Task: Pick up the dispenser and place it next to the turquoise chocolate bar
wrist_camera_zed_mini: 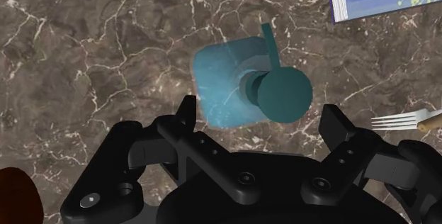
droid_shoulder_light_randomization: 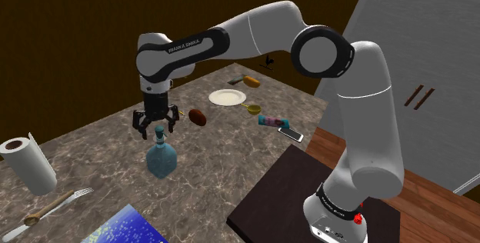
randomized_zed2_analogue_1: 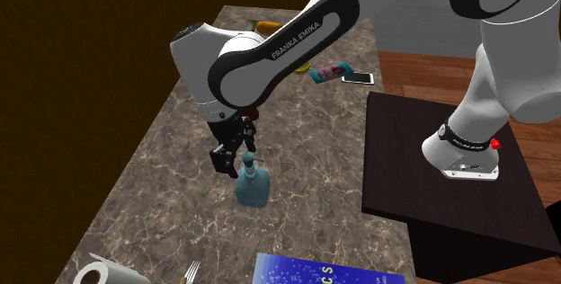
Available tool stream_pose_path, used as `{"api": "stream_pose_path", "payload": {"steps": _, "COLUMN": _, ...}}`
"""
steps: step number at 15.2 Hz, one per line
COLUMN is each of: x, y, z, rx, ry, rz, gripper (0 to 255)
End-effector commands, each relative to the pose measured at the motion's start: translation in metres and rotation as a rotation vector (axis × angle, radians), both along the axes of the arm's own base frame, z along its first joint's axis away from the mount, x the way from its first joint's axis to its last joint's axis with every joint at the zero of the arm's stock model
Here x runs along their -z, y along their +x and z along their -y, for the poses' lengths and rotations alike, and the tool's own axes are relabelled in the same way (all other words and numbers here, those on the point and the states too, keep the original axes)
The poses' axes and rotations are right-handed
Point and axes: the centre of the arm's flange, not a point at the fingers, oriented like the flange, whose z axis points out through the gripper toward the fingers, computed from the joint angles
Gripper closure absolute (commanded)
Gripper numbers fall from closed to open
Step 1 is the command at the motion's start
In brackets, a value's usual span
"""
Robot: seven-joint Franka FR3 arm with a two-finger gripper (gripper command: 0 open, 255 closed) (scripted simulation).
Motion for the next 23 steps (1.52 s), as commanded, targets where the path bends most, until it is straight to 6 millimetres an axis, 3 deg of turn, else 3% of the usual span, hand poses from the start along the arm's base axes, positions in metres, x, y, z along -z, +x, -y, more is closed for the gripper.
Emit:
{"api": "stream_pose_path", "payload": {"steps": 1, "x": 0.009, "y": -0.003, "z": -0.003, "rx": 0.0, "ry": 0.0, "rz": 0.0, "gripper": 0}}
{"api": "stream_pose_path", "payload": {"steps": 3, "x": 0.017, "y": -0.005, "z": -0.005, "rx": 0.0, "ry": 0.0, "rz": 0.0, "gripper": 0}}
{"api": "stream_pose_path", "payload": {"steps": 10, "x": 0.017, "y": -0.005, "z": -0.005, "rx": 0.0, "ry": 0.0, "rz": 0.0, "gripper": 0}}
{"api": "stream_pose_path", "payload": {"steps": 11, "x": 0.017, "y": -0.005, "z": -0.005, "rx": 0.0, "ry": 0.0, "rz": 0.0, "gripper": 255}}
{"api": "stream_pose_path", "payload": {"steps": 20, "x": 0.017, "y": -0.005, "z": -0.005, "rx": 0.0, "ry": 0.0, "rz": 0.0, "gripper": 255}}
{"api": "stream_pose_path", "payload": {"steps": 23, "x": 0.001, "y": -0.005, "z": -0.005, "rx": 0.0, "ry": 0.0, "rz": 0.0, "gripper": 255}}
